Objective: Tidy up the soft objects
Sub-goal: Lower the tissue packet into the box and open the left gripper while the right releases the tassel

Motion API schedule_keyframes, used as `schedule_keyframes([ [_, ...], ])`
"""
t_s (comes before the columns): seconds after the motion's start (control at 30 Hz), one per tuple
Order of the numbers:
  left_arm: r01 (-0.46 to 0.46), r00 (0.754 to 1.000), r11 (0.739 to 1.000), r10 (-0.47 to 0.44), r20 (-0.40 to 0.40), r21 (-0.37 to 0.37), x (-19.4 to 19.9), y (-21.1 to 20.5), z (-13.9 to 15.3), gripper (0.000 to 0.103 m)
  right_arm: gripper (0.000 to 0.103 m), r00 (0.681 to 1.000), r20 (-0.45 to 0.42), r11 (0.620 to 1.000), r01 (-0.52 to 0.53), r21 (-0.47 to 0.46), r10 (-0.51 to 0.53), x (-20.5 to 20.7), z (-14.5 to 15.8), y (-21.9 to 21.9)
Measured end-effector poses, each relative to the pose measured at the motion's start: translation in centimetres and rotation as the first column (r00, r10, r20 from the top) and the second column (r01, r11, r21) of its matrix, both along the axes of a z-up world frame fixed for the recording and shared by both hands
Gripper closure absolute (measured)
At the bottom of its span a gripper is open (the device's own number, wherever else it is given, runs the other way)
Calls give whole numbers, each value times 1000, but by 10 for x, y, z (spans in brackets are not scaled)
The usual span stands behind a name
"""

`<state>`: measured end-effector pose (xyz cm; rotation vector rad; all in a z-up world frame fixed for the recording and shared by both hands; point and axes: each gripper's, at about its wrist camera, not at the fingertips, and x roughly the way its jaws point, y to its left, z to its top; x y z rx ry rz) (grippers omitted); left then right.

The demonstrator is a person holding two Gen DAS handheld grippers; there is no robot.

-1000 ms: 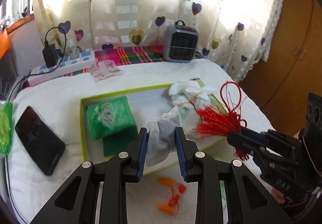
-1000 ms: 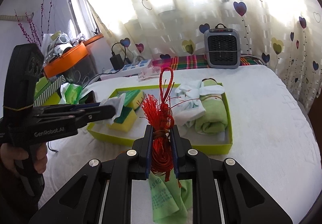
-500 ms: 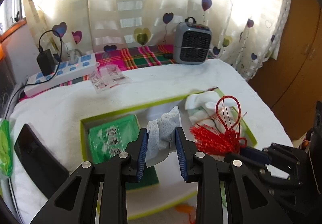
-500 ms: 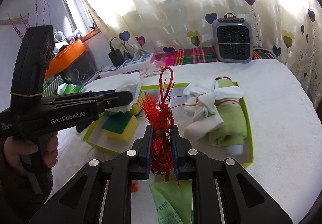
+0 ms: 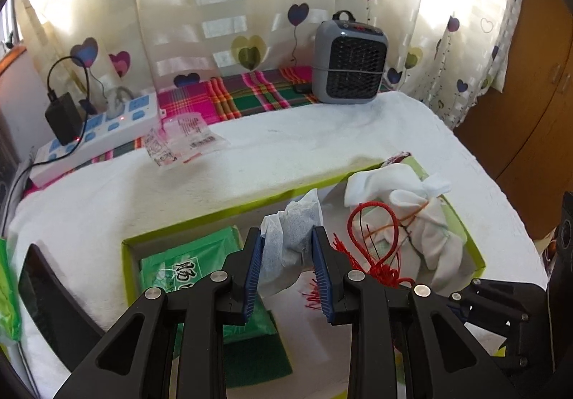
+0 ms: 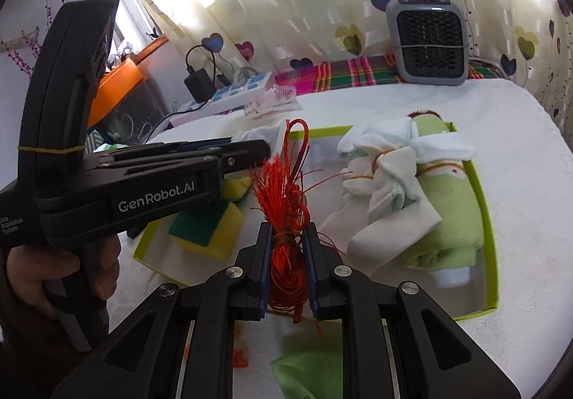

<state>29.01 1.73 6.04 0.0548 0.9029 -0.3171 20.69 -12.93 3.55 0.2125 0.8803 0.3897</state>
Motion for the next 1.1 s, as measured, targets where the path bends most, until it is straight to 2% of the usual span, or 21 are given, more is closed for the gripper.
schedule_keyframes([
  [0.33, 8, 1000, 1000, -8, -19, 22, 9, -7, -10, 77, 85, 999, -46, 1000, -11, 3, 11, 7, -12, 3],
  [0.6, -3, 999, 1000, 4, -38, 25, 13, -7, -14, 77, 84, 999, -29, 999, -21, -30, 20, 5, -12, 6],
  [0.87, -4, 999, 1000, 5, -41, 27, 12, -6, -13, 70, 84, 1000, -22, 999, -17, -43, 16, 5, -11, 7],
  [1.1, -4, 999, 1000, 5, -37, 28, 10, -7, -12, 67, 76, 1000, -11, 998, -15, -59, 15, 1, -9, 7],
])
